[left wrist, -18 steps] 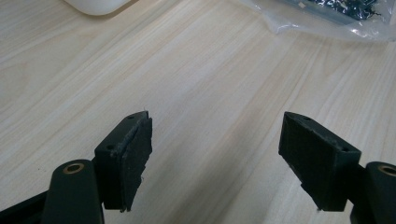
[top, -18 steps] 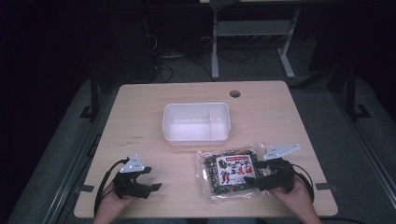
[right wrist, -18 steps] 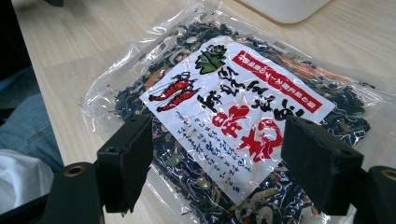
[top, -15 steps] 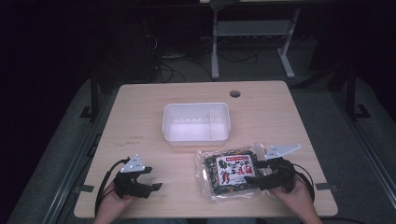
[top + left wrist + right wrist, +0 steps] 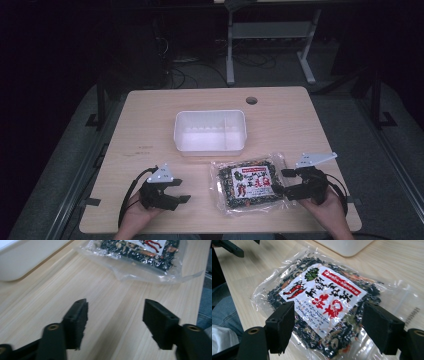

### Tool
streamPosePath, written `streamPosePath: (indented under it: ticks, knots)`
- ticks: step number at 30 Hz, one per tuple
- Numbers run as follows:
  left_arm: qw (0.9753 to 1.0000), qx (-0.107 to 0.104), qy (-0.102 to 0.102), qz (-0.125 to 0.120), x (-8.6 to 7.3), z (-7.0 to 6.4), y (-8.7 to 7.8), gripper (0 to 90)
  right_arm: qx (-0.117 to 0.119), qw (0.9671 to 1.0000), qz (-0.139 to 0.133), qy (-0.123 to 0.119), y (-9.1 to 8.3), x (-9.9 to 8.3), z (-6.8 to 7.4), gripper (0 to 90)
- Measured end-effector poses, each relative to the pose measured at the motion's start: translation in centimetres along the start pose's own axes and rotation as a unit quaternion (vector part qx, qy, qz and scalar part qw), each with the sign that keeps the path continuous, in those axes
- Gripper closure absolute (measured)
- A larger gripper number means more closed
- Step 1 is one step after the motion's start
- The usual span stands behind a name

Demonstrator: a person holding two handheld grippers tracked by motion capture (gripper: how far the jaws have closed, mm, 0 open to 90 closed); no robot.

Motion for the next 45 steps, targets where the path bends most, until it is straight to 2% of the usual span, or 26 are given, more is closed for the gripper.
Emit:
streamPosePath:
  ticks: [4, 8, 10, 11, 12, 13, 16, 19, 20, 21, 24, 26, 28, 34, 38, 41, 44, 45]
  knots:
    - [0.9998, -0.011, 0.014, -0.003, 1.6, -0.4, 0.3, 49.2, -0.005, 1.0, -0.005, 0.006, -0.6, -0.2, -0.4, 27.0]
    - [0.9993, -0.024, 0.029, 0.003, 3.6, -1.0, 1.3, 56.0, -0.009, 0.9998, -0.01, 0.015, -1.3, -0.3, -0.8, 31.6]
    - [0.9986, -0.033, 0.041, 0.008, 5.1, -1.5, 2.2, 63.6, -0.014, 0.9996, -0.013, 0.021, -1.8, -0.4, -1.1, 36.5]
    - [0.9986, -0.033, 0.041, 0.008, 5.1, -1.5, 2.2, 66.8, -0.014, 0.9996, -0.013, 0.021, -1.8, -0.4, -1.1, 36.5]
    - [0.998, -0.035, 0.05, 0.015, 6.1, -1.8, 3.0, 69.1, -0.02, 0.9994, -0.015, 0.026, -2.0, -0.4, -1.3, 36.5]
    - [0.998, -0.035, 0.05, 0.015, 6.1, -1.8, 3.0, 72.1, -0.02, 0.9994, -0.015, 0.026, -2.0, -0.4, -1.3, 36.5]
    - [0.9965, -0.042, 0.062, 0.038, 7.3, -2.3, 4.3, 75.6, -0.026, 0.9988, -0.015, 0.039, -2.2, -0.6, -1.8, 36.6]
    - [0.9944, -0.045, 0.078, 0.056, 8.1, -2.7, 5.4, 85.5, -0.036, 0.9981, -0.007, 0.049, -2.1, -0.9, -2.2, 36.5]
    - [0.9932, -0.047, 0.085, 0.064, 8.4, -3.0, 6.1, 89.5, -0.038, 0.9974, -0.004, 0.061, -2.0, -1.1, -2.7, 36.2]
    - [0.9932, -0.047, 0.085, 0.064, 8.4, -3.0, 6.1, 89.6, -0.038, 0.9974, -0.004, 0.061, -2.0, -1.1, -2.7, 36.2]
    - [0.9906, -0.047, 0.095, 0.086, 8.8, -3.2, 7.1, 89.7, -0.044, 0.9952, 0.006, 0.087, -1.9, -1.6, -3.6, 36.3]
    - [0.9893, -0.046, 0.097, 0.098, 9.0, -3.3, 7.6, 89.7, -0.045, 0.9947, 0.008, 0.092, -1.9, -1.7, -3.8, 36.5]
    - [0.9883, -0.046, 0.098, 0.107, 9.1, -3.3, 8.0, 89.6, -0.045, 0.9925, 0.019, 0.112, -1.8, -2.1, -4.4, 37.6]
    - [0.9853, -0.051, 0.099, 0.13, 9.0, -3.3, 9.1, 89.6, -0.035, 0.9889, 0.037, 0.14, -1.6, -2.8, -5.0, 38.9]
    - [0.9834, -0.05, 0.107, 0.138, 8.9, -3.6, 9.6, 89.6, -0.034, 0.9886, 0.039, 0.141, -1.7, -2.9, -4.7, 39.7]
    - [0.9835, -0.049, 0.105, 0.138, 8.9, -3.5, 9.5, 89.5, -0.03, 0.9883, 0.039, 0.144, -2.3, -3.9, -4.0, 39.7]
    - [0.9837, -0.046, 0.105, 0.138, 8.9, -3.5, 9.4, 88.2, -0.028, 0.9865, 0.049, 0.154, -2.4, -4.6, -3.6, 39.8]
    - [0.9836, -0.045, 0.106, 0.139, 8.9, -3.6, 9.4, 88.3, -0.027, 0.9847, 0.062, 0.161, -2.4, -5.3, -3.4, 40.0]
Point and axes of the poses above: each handheld gripper's, and its own axes: y roughly forward along the jaws, x roughly out of its top, z roughly to its left, the point moved 3 cm from there along y, roughly forward along the jaws, and after that the axes turned 4 degrees about z, right-handed, at the moved point
